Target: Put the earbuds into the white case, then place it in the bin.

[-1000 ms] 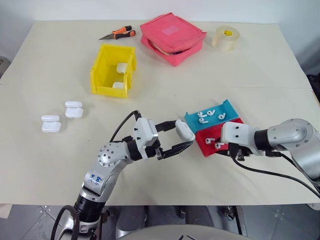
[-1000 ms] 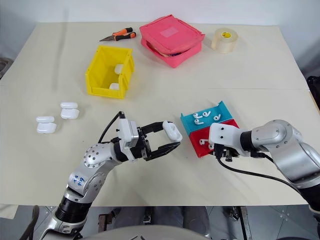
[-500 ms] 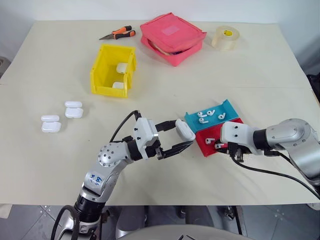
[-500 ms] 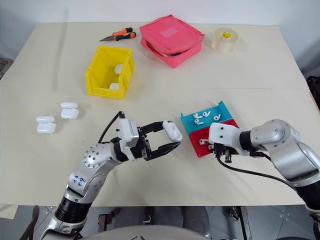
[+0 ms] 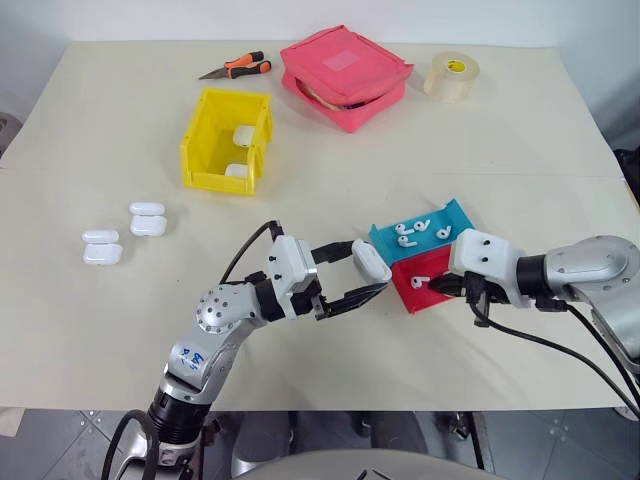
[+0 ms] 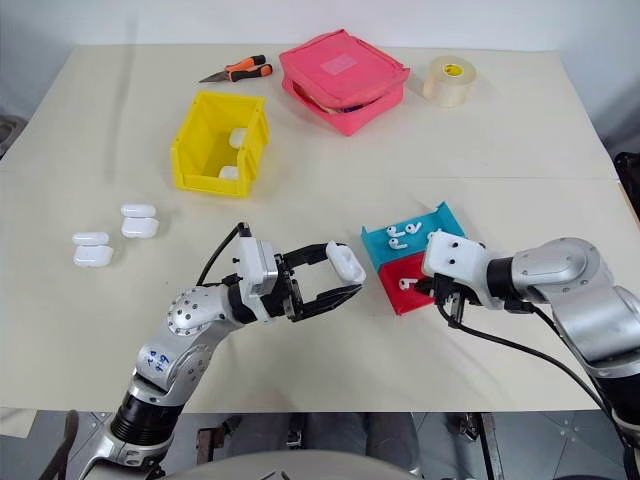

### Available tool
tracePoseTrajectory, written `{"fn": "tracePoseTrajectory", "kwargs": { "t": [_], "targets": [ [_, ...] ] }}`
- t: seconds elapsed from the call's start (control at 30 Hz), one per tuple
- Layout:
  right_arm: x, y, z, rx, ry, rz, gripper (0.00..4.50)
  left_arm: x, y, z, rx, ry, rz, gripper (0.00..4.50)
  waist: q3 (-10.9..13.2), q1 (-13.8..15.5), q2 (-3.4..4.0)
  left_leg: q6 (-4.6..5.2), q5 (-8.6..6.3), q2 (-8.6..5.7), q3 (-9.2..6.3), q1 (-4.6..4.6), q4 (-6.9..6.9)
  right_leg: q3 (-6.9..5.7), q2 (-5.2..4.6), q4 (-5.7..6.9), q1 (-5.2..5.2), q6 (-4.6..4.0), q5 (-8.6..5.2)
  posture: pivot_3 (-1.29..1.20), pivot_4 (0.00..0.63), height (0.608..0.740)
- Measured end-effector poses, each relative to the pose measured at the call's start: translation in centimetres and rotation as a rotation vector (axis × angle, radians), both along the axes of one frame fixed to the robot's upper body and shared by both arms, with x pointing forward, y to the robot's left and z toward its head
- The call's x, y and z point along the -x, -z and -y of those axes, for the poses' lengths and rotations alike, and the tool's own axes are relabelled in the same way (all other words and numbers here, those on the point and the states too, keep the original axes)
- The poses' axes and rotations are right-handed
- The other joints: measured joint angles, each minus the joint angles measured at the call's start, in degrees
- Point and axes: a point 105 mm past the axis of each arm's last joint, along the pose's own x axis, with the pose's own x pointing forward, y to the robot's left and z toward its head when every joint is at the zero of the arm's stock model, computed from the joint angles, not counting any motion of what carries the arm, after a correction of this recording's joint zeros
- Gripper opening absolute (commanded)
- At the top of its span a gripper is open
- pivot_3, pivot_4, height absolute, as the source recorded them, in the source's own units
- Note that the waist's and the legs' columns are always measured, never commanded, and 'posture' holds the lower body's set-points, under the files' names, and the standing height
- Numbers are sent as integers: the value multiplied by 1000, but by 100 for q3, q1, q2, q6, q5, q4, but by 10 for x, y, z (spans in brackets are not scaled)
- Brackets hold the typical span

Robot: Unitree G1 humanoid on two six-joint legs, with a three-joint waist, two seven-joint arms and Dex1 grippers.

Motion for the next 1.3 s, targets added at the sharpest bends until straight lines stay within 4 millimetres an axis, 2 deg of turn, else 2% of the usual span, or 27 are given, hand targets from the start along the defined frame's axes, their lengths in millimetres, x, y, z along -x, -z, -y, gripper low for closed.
{"fn": "tracePoseTrajectory", "kwargs": {
  "t": [0.07,0.13,0.2,0.3,0.47,0.77,0.9,1.17,1.3],
  "targets": [
    [0,-3,1,-9,8,5,38,0,0,0,-1,3,1,2776,0,-1,0,0,0,0,0,0,0,0,0,0,0,0,0,0,150,740],
    [0,-8,2,-20,13,18,580,-1,-1,0,-2,6,7,2776,0,-2,0,0,0,0,0,0,0,0,0,0,0,0,0,0,150,740],
    [2,-10,16,19,48,16,1198,-1,-2,1,-1,13,10,2776,0,4,1,3,-2,-2,1,-2,0,1,-2,-2,0,1,1,0,150,740],
    [3,-14,22,36,67,33,2144,-1,-3,2,2,16,11,2776,0,-3,1,4,-2,0,1,-2,0,0,0,-2,0,1,1,0,150,740],
    [9,-5,24,71,62,17,2144,-1,-3,3,5,17,10,2776,0,1,0,4,-2,-1,2,-2,1,1,-1,-2,0,1,1,0,150,740],
    [-3,-2,29,155,63,78,2144,-2,-2,5,11,20,-1,2776,0,-7,1,4,-2,0,2,-2,3,1,-1,0,-1,1,1,0,150,740],
    [-10,-8,26,180,15,123,2144,-2,-1,5,11,21,-2,2776,0,-2,1,4,-2,0,1,-2,6,0,-1,-1,0,1,1,0,150,740],
    [-10,-2,23,264,-120,133,2144,-1,0,5,11,20,-7,2776,0,-9,1,4,-2,0,1,-3,8,0,-1,0,0,2,1,0,150,740],
    [-16,-3,25,311,-159,161,2144,-1,0,5,11,21,-7,2776,0,-10,1,4,-2,0,1,-3,11,0,-1,1,0,1,1,0,150,740]
  ]
}}
